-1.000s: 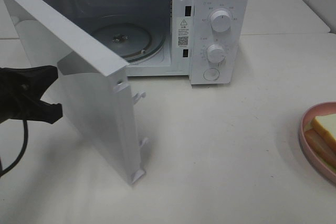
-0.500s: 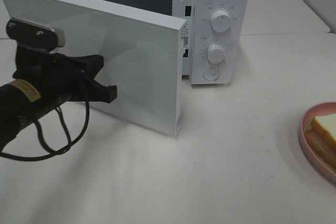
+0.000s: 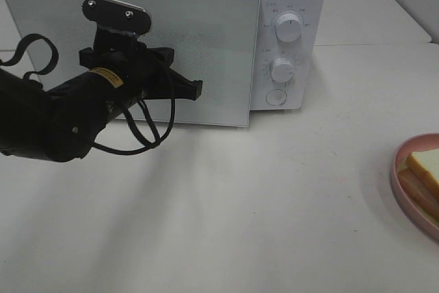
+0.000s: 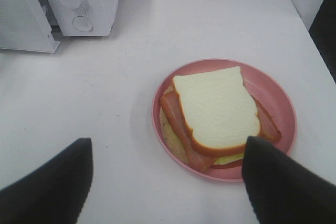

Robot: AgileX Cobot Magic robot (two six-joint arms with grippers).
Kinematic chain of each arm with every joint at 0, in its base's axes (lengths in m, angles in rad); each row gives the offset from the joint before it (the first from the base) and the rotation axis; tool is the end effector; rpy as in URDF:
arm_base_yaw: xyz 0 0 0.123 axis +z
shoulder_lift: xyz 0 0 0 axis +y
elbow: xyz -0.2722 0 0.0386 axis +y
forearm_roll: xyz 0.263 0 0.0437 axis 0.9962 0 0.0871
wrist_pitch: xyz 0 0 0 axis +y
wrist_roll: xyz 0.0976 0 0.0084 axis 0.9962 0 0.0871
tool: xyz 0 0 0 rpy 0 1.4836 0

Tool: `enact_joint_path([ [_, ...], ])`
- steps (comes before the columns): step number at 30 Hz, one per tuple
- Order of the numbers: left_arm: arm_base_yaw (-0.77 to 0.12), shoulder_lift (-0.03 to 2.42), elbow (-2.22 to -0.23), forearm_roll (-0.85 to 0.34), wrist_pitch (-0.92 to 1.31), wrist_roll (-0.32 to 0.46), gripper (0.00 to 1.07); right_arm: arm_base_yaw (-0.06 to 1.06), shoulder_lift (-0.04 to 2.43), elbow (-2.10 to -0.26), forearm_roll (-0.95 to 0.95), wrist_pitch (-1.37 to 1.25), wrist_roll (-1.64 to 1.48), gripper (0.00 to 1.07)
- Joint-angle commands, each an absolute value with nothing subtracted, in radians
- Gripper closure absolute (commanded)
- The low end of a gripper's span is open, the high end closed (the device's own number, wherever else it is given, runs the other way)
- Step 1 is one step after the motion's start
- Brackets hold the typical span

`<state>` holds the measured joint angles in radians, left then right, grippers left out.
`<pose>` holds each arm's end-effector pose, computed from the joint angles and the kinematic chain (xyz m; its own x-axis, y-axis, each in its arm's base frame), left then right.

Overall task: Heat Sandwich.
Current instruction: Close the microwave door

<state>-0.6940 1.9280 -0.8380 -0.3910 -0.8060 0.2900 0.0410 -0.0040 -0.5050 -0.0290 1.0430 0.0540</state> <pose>0.3118 -0.2245 0.1294 -0.1748 0.1605 -0.9714 0.4116 0.9082 0.0759 0.0244 -0.0015 0.2844 -0.4319 0.0217 -0.9016 -0.0014 0.9997 0.0247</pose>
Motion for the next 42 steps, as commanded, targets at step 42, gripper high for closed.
enact_joint_path([
  [42, -0.793, 1.787, -0.88, -0.525, -0.267, 0.44, 0.88, 0.035, -0.03, -0.503, -0.034, 1.04, 0.046, 0.32],
])
